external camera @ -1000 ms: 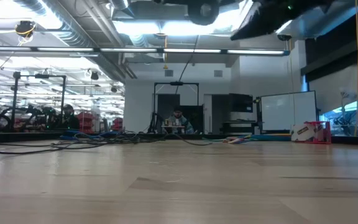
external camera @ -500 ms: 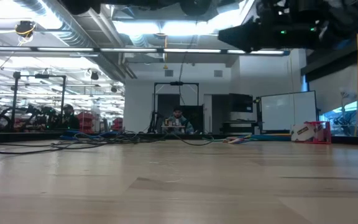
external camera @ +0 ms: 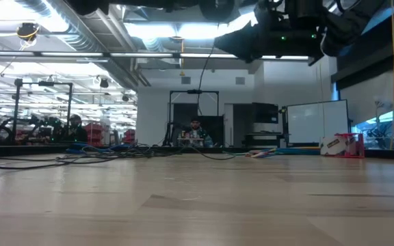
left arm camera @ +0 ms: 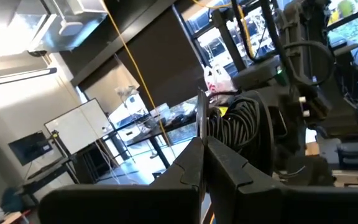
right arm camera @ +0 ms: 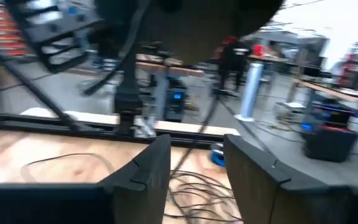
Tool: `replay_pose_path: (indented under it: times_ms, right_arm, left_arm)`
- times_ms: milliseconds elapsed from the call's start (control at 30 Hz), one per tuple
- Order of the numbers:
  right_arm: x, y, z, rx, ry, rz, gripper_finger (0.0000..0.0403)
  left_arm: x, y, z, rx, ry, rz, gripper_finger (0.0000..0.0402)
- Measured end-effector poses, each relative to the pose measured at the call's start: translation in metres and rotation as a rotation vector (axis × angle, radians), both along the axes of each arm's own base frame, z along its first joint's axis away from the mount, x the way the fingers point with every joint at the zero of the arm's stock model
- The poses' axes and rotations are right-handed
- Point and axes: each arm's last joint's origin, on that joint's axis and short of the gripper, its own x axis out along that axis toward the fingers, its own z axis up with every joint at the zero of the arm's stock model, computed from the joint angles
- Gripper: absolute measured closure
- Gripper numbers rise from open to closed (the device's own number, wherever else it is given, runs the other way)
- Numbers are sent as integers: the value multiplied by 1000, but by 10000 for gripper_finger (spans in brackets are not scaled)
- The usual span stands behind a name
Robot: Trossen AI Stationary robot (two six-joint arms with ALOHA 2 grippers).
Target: Coiling cords
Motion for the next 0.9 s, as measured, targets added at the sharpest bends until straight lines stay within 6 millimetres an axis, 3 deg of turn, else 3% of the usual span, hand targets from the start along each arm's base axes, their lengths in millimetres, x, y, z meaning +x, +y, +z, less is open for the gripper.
replay_pose_path:
  times_ms: [100,233,467,767,900]
  right_arm:
    - [0,-2,0,3,-4,-47,267]
    - [1,3,-1,8,13,31,287]
    - [2,6,-2,20,17,-45,315]
    - [3,8,-3,85,26,-13,320]
    - [3,7,-6,200,40,-37,319]
  left_arm:
    - [0,0,0,0,-1,1,397]
    - [0,0,0,-1,1,1,397]
    - [0,0,0,-3,-4,0,396]
    - [0,0,0,-3,-1,0,396]
    - [0,0,0,-3,0,0,396]
